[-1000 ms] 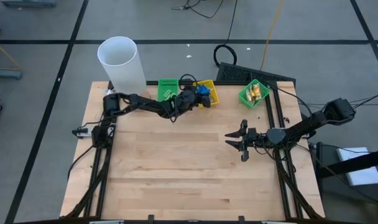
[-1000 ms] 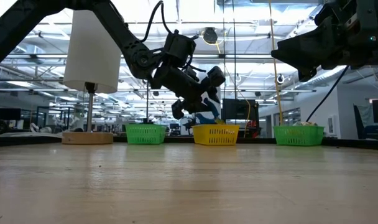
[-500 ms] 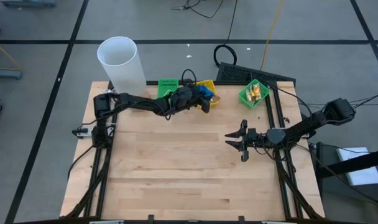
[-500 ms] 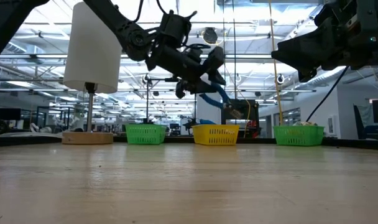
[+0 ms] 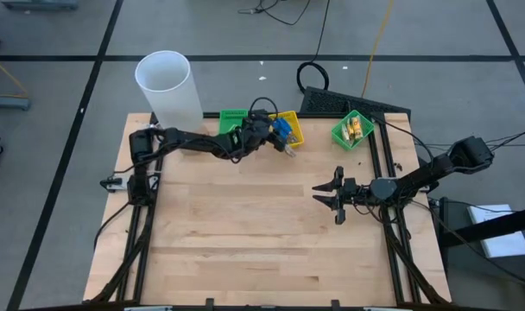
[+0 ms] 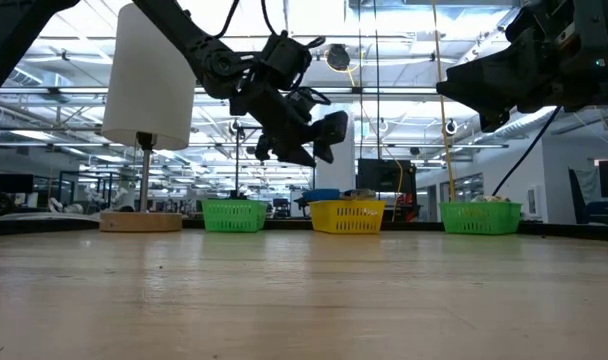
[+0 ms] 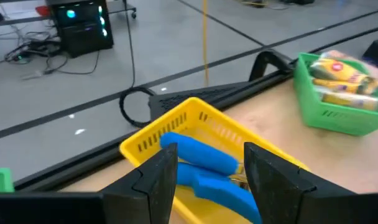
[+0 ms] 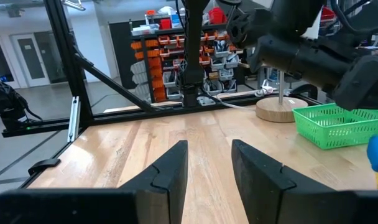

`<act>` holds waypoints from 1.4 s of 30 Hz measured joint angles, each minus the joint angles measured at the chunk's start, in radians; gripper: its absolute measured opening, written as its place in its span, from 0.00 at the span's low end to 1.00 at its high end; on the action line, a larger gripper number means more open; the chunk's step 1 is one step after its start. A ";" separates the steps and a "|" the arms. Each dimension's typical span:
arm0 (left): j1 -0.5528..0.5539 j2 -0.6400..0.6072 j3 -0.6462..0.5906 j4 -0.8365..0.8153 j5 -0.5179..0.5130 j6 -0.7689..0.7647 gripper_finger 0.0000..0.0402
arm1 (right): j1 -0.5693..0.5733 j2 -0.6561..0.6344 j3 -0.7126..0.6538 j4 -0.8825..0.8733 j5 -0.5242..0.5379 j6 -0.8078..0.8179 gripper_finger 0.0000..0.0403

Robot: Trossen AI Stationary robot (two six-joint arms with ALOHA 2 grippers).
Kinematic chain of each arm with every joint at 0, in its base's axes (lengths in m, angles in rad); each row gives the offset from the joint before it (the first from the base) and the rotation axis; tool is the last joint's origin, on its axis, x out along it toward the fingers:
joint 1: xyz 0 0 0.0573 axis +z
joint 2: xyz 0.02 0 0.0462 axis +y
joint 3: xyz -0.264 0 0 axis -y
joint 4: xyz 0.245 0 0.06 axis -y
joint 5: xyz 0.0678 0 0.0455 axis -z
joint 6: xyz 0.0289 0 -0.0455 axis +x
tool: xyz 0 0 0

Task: Pick & Place School Supplies
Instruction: Return to home position

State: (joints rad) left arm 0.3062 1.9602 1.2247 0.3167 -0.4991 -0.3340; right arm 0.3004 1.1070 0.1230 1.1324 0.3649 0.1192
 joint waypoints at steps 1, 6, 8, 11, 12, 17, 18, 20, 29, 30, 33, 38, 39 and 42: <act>0.003 0.000 0.000 -0.003 0.000 0.000 0.47 | 0.000 0.000 0.000 0.000 0.000 0.000 0.28; 0.001 0.000 0.000 -0.002 0.010 0.013 0.47 | 0.000 0.000 0.000 0.000 0.000 0.024 0.28; -0.004 0.000 0.000 -0.002 0.010 0.039 0.47 | 0.000 0.000 0.000 0.000 0.000 0.026 0.28; -0.015 -0.019 -0.001 -0.005 0.064 0.109 0.47 | 0.000 0.000 0.000 0.000 0.000 0.026 0.28; -0.020 -0.030 -0.001 -0.002 0.094 0.133 0.47 | 0.000 0.000 0.000 0.000 0.000 0.025 0.28; -0.055 -0.115 -0.002 -0.045 0.143 0.164 0.47 | 0.000 0.000 -0.001 -0.010 -0.001 0.019 0.28; -0.064 -0.140 -0.002 -0.059 0.143 0.164 0.47 | 0.000 0.000 -0.001 -0.009 -0.001 0.019 0.28; -0.081 -0.194 -0.002 -0.100 0.143 0.166 0.47 | 0.000 0.000 -0.001 -0.005 -0.001 0.019 0.28; -0.164 -0.491 -0.001 -0.496 0.142 0.227 0.47 | 0.000 0.000 -0.001 0.000 -0.001 0.019 0.28; -0.174 -0.522 0.000 -0.542 0.142 0.254 0.47 | 0.000 0.000 -0.001 -0.001 -0.001 0.012 0.28; -0.199 -0.596 0.000 -0.697 0.142 0.344 0.47 | 0.000 0.000 -0.001 -0.001 0.000 -0.012 0.28; -0.239 -0.679 0.000 -0.915 0.142 0.272 0.47 | 0.000 -0.005 -0.001 0.005 -0.004 0.050 0.28; -0.248 -0.689 0.000 -0.952 0.151 0.263 0.47 | 0.000 -0.009 -0.001 0.005 -0.007 0.063 0.28; -0.285 -0.703 -0.008 -0.971 0.212 0.307 0.47 | -0.001 -0.037 -0.001 -0.010 -0.053 0.090 0.28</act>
State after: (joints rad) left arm 0.0207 1.2574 1.2167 -0.6547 -0.2871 -0.0272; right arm 0.2998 1.0703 0.1223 1.1219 0.3119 0.2092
